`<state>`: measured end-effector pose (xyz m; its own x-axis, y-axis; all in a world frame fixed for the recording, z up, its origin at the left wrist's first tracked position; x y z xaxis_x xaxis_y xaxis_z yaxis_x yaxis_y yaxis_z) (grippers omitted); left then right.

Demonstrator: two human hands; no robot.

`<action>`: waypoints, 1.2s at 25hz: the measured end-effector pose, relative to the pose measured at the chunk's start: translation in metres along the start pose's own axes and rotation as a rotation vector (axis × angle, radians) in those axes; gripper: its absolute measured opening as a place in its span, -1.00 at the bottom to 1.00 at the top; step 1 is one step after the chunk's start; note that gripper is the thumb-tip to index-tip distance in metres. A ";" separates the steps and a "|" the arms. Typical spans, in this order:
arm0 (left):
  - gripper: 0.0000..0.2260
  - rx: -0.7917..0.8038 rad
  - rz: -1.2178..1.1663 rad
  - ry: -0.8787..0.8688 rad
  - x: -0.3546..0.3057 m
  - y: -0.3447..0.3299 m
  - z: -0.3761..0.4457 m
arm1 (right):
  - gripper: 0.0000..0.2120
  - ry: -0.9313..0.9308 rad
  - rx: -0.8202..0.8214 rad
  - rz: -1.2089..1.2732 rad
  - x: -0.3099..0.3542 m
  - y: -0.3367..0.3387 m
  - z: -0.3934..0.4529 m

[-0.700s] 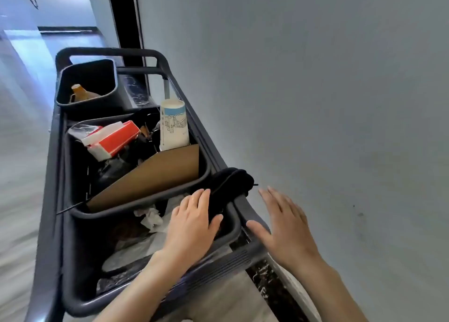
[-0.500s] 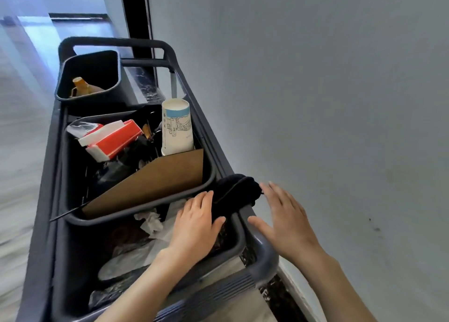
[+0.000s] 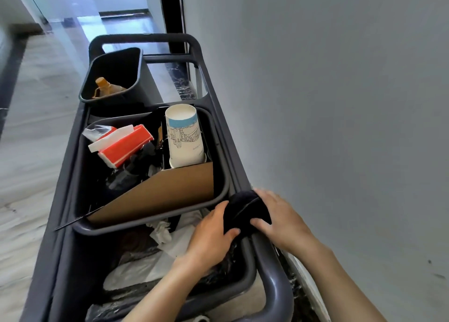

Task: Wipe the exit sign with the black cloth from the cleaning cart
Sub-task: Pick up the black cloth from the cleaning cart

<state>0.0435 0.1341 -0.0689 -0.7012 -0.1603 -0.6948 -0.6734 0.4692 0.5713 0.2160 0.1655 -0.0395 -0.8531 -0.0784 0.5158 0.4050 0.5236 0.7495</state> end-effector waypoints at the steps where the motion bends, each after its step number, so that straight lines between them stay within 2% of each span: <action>1: -0.48 -0.009 -0.028 0.019 0.003 0.000 0.001 | -0.32 -0.002 0.000 0.028 -0.001 -0.004 0.003; 5: -0.69 -0.070 -0.019 -0.014 0.007 0.008 0.002 | -0.47 -0.017 -0.120 0.117 -0.005 -0.011 -0.003; 10: -0.81 0.025 0.053 -0.148 -0.006 0.020 -0.001 | -0.64 -0.084 -0.200 0.175 -0.007 -0.009 -0.029; 14: -0.83 0.088 0.058 -0.280 -0.037 0.027 -0.007 | -0.76 -0.147 -0.324 0.230 -0.007 -0.001 -0.069; 18: -0.79 0.106 0.053 -0.457 -0.093 0.012 -0.022 | -0.81 -0.221 -0.519 0.354 -0.019 0.015 -0.138; 23: -0.77 0.242 0.058 -0.599 -0.168 -0.053 -0.053 | -0.84 -0.351 -0.716 0.475 -0.055 0.014 -0.240; 27: -0.69 0.409 0.075 -0.625 -0.210 -0.133 -0.088 | -0.88 -0.452 -0.818 0.634 -0.101 -0.014 -0.325; 30: -0.68 0.472 0.037 -0.621 -0.218 -0.187 -0.111 | -0.83 -0.496 -0.871 0.754 -0.128 -0.045 -0.368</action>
<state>0.2966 -0.0148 0.0244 -0.3676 0.3126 -0.8759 -0.3839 0.8068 0.4491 0.4283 -0.1599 0.0135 -0.2701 0.4230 0.8649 0.7664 -0.4493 0.4591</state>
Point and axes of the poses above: each hand's wrist, its own z-axis towards the middle knuckle, its own y-axis out of the back of the hand, x = y × z, the point moved 5 cm from there along z, towards the middle knuckle, and after that the axes turned 13 degrees about x, right-handed, at the moved point
